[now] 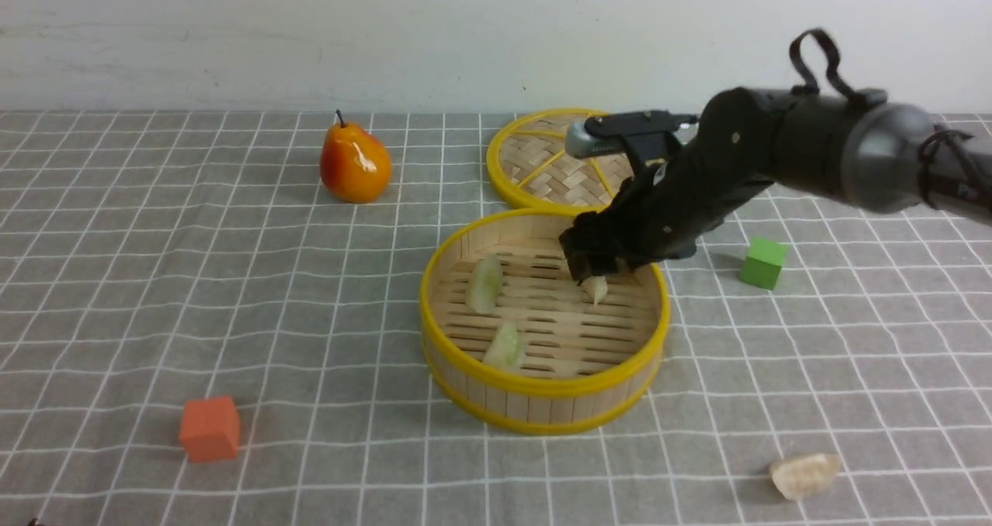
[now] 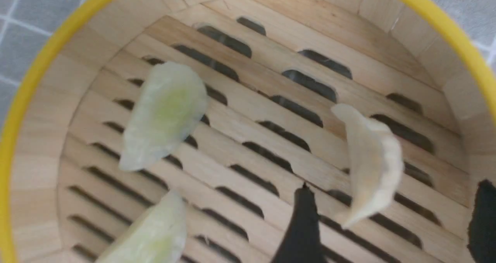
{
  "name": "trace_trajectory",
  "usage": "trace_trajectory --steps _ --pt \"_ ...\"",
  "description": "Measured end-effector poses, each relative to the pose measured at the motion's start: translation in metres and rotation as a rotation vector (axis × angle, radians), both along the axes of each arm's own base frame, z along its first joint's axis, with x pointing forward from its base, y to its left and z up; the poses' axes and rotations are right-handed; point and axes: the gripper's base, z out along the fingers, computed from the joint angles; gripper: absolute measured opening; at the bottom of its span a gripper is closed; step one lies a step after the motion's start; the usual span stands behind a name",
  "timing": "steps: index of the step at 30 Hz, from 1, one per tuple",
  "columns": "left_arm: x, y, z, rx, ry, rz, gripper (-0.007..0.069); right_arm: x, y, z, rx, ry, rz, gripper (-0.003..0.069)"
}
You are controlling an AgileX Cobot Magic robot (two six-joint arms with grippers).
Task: Put the dumplings into the steamer on the table with the grey tablecloth.
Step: 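Place the dumpling in the bamboo steamer basket with the right gripper, then reach for and grasp a dumpling lying on the table beside the steamer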
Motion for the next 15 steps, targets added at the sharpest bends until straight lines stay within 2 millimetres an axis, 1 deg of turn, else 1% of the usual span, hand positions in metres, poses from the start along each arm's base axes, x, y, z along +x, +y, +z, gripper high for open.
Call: trace_trajectory --steps 1,2,3,5,6,7,8,9,10,12,13,15 --pt "0.000 0.000 0.000 -0.003 0.002 -0.001 -0.0014 -0.005 -0.003 0.017 -0.015 -0.019 0.013 0.0553" --pt "0.000 0.000 0.000 -0.004 0.002 -0.001 -0.0014 -0.009 -0.006 0.027 -0.040 -0.027 0.025 0.0561" --pt "0.000 0.000 0.000 -0.007 0.002 -0.001 -0.0014 -0.017 -0.012 0.047 -0.078 -0.054 0.037 0.0567" --pt "0.000 -0.001 0.000 -0.013 -0.004 -0.003 -0.0014 -0.032 -0.027 0.076 -0.125 -0.088 0.010 0.0572" --pt "0.000 -0.001 0.001 -0.015 -0.008 -0.004 -0.0014 -0.036 -0.032 0.084 -0.131 -0.094 -0.008 0.0573" --pt "0.001 -0.001 0.001 -0.019 -0.015 -0.005 -0.0014 -0.043 -0.044 0.096 -0.137 -0.101 -0.055 0.0574" --pt "0.001 -0.002 0.002 -0.022 -0.021 -0.006 -0.0014 -0.049 -0.055 0.102 -0.138 -0.103 -0.092 0.0575" --pt "0.001 -0.002 0.002 -0.024 -0.025 -0.007 -0.0014 -0.056 -0.065 0.105 -0.140 -0.097 -0.127 0.0576" --pt "0.001 -0.002 0.002 -0.025 -0.027 -0.007 -0.0014 -0.066 -0.076 0.102 -0.142 -0.077 -0.160 0.0576" --pt "0.001 -0.002 0.002 -0.026 -0.026 -0.007 -0.0014 -0.079 -0.090 0.090 -0.136 -0.040 -0.212 0.0576" --pt "0.001 -0.002 0.002 -0.027 -0.026 -0.007 -0.0014 -0.087 -0.095 0.081 -0.132 -0.015 -0.233 0.0576" --pt "0.001 -0.002 0.002 -0.027 -0.026 -0.007 -0.0014 -0.108 -0.103 0.052 -0.088 0.040 -0.299 0.0576"
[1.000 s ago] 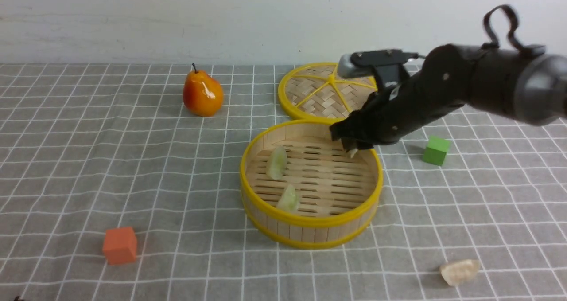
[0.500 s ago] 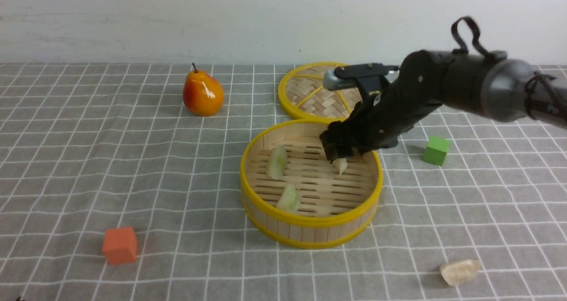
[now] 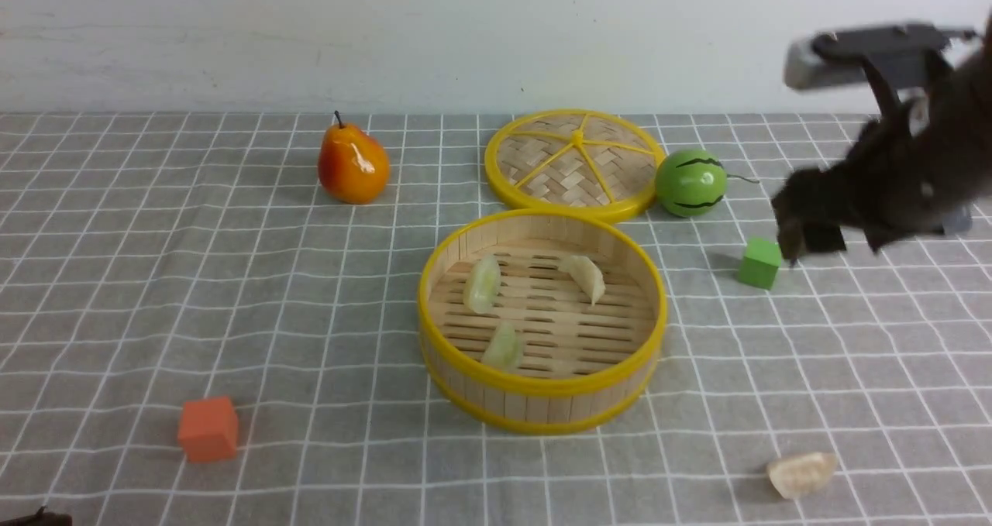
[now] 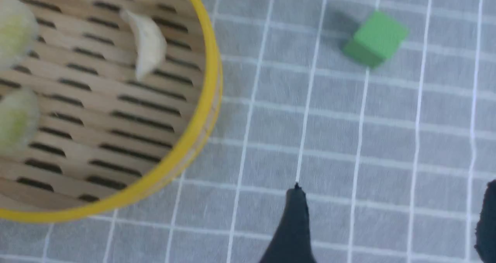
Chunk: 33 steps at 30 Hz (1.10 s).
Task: Put the dumplings into the steamer on the table with the grey tablecloth.
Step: 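Reach for and grasp a dumpling lying on the table beside the steamer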
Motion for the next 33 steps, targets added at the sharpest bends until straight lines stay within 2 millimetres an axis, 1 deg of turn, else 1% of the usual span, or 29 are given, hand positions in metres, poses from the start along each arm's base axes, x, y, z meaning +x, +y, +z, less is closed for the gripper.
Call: trace_trajectory --steps 4,7,8,11,12,15,16,21,23,24,27,28,29,30,31,33 --pt "0.000 0.000 0.000 -0.001 0.000 0.000 -0.0012 -0.046 -0.004 -0.070 0.171 0.078 -0.176 0.0576" --pt "0.000 0.000 0.000 -0.002 0.001 0.000 -0.0010 -0.067 -0.005 -0.108 0.259 0.091 -0.278 0.0576" --pt "0.000 0.000 0.000 -0.002 0.001 0.000 -0.0009 -0.071 -0.006 -0.116 0.271 0.089 -0.301 0.0576" --pt "0.000 0.000 0.000 -0.001 0.002 0.000 -0.0006 -0.072 -0.008 -0.127 0.276 0.080 -0.326 0.0576" --pt "0.000 0.000 0.000 -0.001 0.002 0.000 -0.0005 -0.072 -0.008 -0.127 0.276 0.076 -0.327 0.0576" --pt "0.000 0.000 -0.001 -0.003 -0.002 0.000 -0.0003 -0.065 -0.007 -0.132 0.266 0.065 -0.324 0.0576" --pt "0.001 -0.001 -0.003 -0.003 -0.003 -0.002 -0.0001 -0.059 -0.006 -0.134 0.254 0.054 -0.308 0.0576" --pt "0.002 -0.001 -0.008 -0.003 -0.001 -0.004 0.0003 -0.041 -0.001 -0.135 0.225 0.032 -0.258 0.0573" --pt "0.002 -0.001 -0.009 -0.003 -0.002 -0.004 0.0003 -0.037 0.000 -0.136 0.214 0.035 -0.240 0.0560" --pt "0.002 -0.001 -0.009 -0.003 -0.002 -0.004 0.0003 -0.036 0.000 -0.138 0.202 0.043 -0.224 0.0545" --pt "0.002 -0.002 -0.009 -0.003 -0.002 -0.005 0.0004 -0.036 0.001 -0.141 0.167 0.076 -0.176 0.0461" --pt "0.002 -0.002 -0.009 -0.004 -0.003 -0.005 0.0004 -0.037 0.001 -0.142 0.153 0.085 -0.158 0.0409" --pt "0.002 -0.002 -0.009 -0.004 -0.003 -0.005 0.0004 -0.037 0.001 -0.142 0.153 0.085 -0.158 0.0409" --pt "0.002 -0.002 -0.009 -0.004 -0.003 -0.005 0.0006 -0.037 0.001 -0.142 0.141 0.093 -0.142 0.0360" --pt "0.002 -0.002 -0.009 -0.004 -0.003 -0.005 0.0006 -0.037 0.001 -0.142 0.129 0.098 -0.128 0.0288" --pt "0.002 -0.002 -0.009 -0.004 -0.003 -0.005 0.0006 -0.037 0.001 -0.141 0.116 0.104 -0.111 0.0283"
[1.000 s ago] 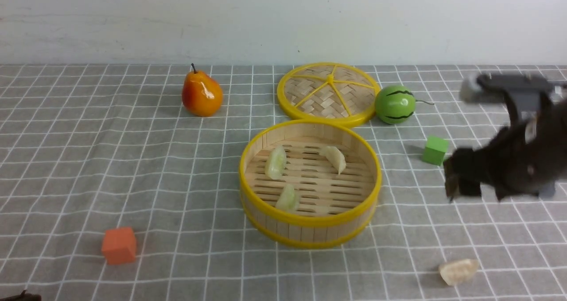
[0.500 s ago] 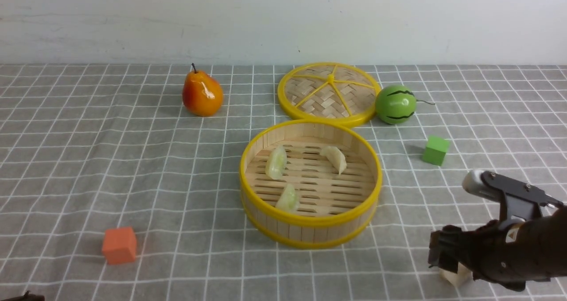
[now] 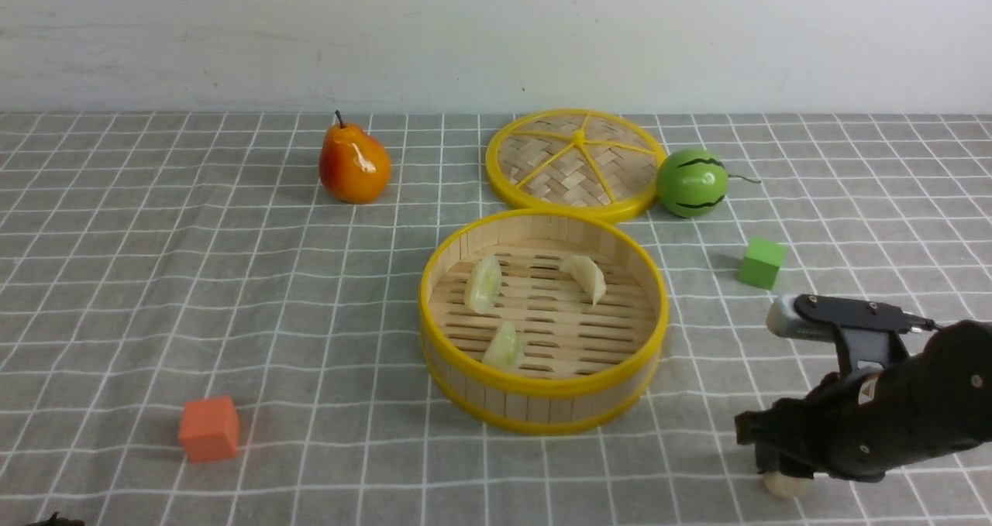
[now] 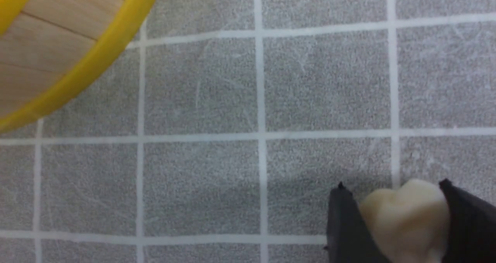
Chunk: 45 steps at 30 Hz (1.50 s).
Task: Put the dumplings into the steamer on the table with the grey tablecloth.
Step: 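Reach for and grasp a dumpling lying on the table beside the steamer, then place the dumpling in the bamboo steamer basket with the right gripper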
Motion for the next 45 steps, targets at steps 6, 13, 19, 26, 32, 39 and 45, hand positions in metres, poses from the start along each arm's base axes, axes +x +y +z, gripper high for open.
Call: trace_trajectory --steps 6,13,19,26,32,39,45 --pt "0.000 0.000 0.000 -0.001 -0.003 0.000 0.0010 0.007 0.003 0.024 -0.043 0.012 0.085 0.0285" --pt "0.000 0.000 0.000 0.002 -0.006 0.000 0.0017 0.035 0.034 0.107 -0.013 -0.222 0.234 0.0285" --pt "0.000 0.000 0.000 0.005 -0.009 0.000 0.0020 0.062 0.091 0.122 0.028 -0.372 0.368 0.0285" --pt "0.001 0.000 0.001 0.006 -0.011 0.000 0.0030 0.090 0.106 0.053 -0.012 -0.210 0.380 0.0283" --pt "0.001 0.000 0.001 0.007 -0.012 0.001 0.0038 0.091 0.106 0.056 -0.006 -0.213 0.377 0.0366" --pt "0.001 0.000 0.001 0.007 -0.012 0.001 0.0040 0.080 0.101 0.095 0.019 -0.287 0.372 0.0439" --pt "0.000 0.000 0.000 0.009 -0.008 0.001 0.0046 0.022 0.070 0.211 -0.012 -0.548 0.415 0.0315"
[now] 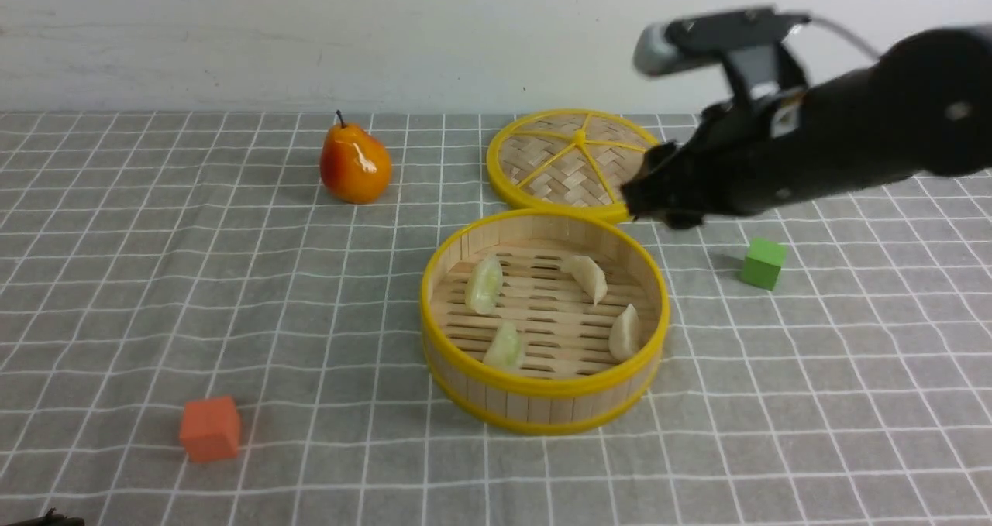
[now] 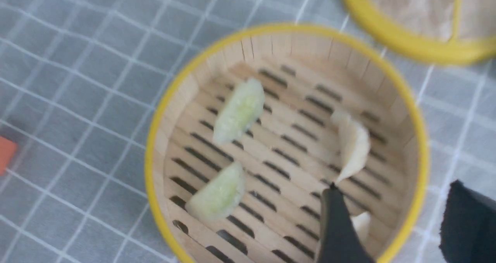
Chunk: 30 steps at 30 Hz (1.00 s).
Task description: Put the dumplings into the steamer on the table with the grey tablecloth.
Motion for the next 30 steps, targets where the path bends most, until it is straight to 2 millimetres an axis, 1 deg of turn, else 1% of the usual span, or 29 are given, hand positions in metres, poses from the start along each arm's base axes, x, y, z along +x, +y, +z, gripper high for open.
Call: trace_trajectory --steps 1,2,4,5,6,7,8,9,11,12,13,14,16,17,18,19,23,24,25,28,30 --pt "0.000 0.000 0.000 0.000 0.000 0.000 0.0048 -0.017 -0.010 0.023 -0.001 -0.074 0.002 0.0274" --pt "0.000 0.000 0.000 0.000 0.000 0.000 0.0049 -0.031 -0.017 0.041 0.007 -0.134 0.001 0.0240" --pt "0.000 0.000 0.000 0.000 0.000 0.000 0.0051 -0.067 -0.038 0.073 0.006 -0.279 -0.008 0.0143" --pt "0.000 0.000 0.000 0.000 0.000 0.000 0.0052 -0.081 -0.045 0.081 0.008 -0.328 -0.012 0.0117" --pt "0.000 0.000 0.000 0.000 0.000 0.000 0.0055 -0.103 -0.057 0.088 0.009 -0.398 -0.019 0.0059" --pt "0.000 0.000 0.000 0.000 0.000 0.000 0.0056 -0.117 -0.064 0.088 0.009 -0.437 -0.022 0.0020" --pt "0.000 0.000 0.000 0.000 0.000 0.000 0.0056 -0.119 -0.065 0.087 0.010 -0.444 -0.023 0.0014" --pt "0.000 0.000 0.000 0.000 0.000 0.000 0.0057 -0.135 -0.073 0.081 0.014 -0.489 -0.026 -0.0013" --pt "0.000 0.000 0.000 0.000 0.000 0.000 0.0059 -0.148 -0.080 0.063 0.013 -0.527 -0.024 -0.0020" --pt "0.000 0.000 0.000 0.000 0.000 0.000 0.0059 -0.153 -0.082 0.047 0.009 -0.560 -0.020 -0.0020" --pt "0.000 0.000 0.000 0.000 0.000 0.000 0.0059 -0.154 -0.082 0.038 0.003 -0.569 -0.016 -0.0020" --pt "0.000 0.000 0.000 0.000 0.000 0.000 0.0059 -0.156 -0.083 0.021 -0.008 -0.579 -0.008 -0.0020" --pt "0.000 0.000 0.000 0.000 0.000 0.000 0.0059 -0.156 -0.082 -0.019 -0.035 -0.565 0.016 -0.0020" --pt "0.000 0.000 0.000 0.000 0.000 0.000 0.0059 -0.156 -0.082 -0.030 -0.043 -0.554 0.022 -0.0020" --pt "0.000 0.000 0.000 0.000 0.000 0.000 0.0059 -0.158 -0.081 -0.054 -0.056 -0.526 0.035 -0.0020" --pt "0.000 0.000 0.000 0.000 0.000 0.000 0.0060 -0.158 -0.081 -0.062 -0.056 -0.522 0.040 -0.0019" --pt "0.000 0.000 0.000 0.000 0.000 0.000 0.0068 -0.169 -0.085 -0.121 -0.048 -0.407 0.048 -0.0019" --pt "0.000 0.000 0.000 0.000 0.000 0.000 0.0069 -0.170 -0.085 -0.124 -0.050 -0.399 0.048 -0.0018" --pt "0.000 0.000 0.000 0.000 0.000 0.000 0.0070 -0.174 -0.087 -0.139 -0.057 -0.356 0.049 -0.0017" --pt "0.000 0.000 0.000 0.000 0.001 0.000 0.0073 -0.183 -0.092 -0.165 -0.082 -0.282 0.050 -0.0015" --pt "0.000 0.000 0.000 0.000 0.001 0.000 0.0076 -0.188 -0.096 -0.177 -0.084 -0.246 0.025 -0.0015"
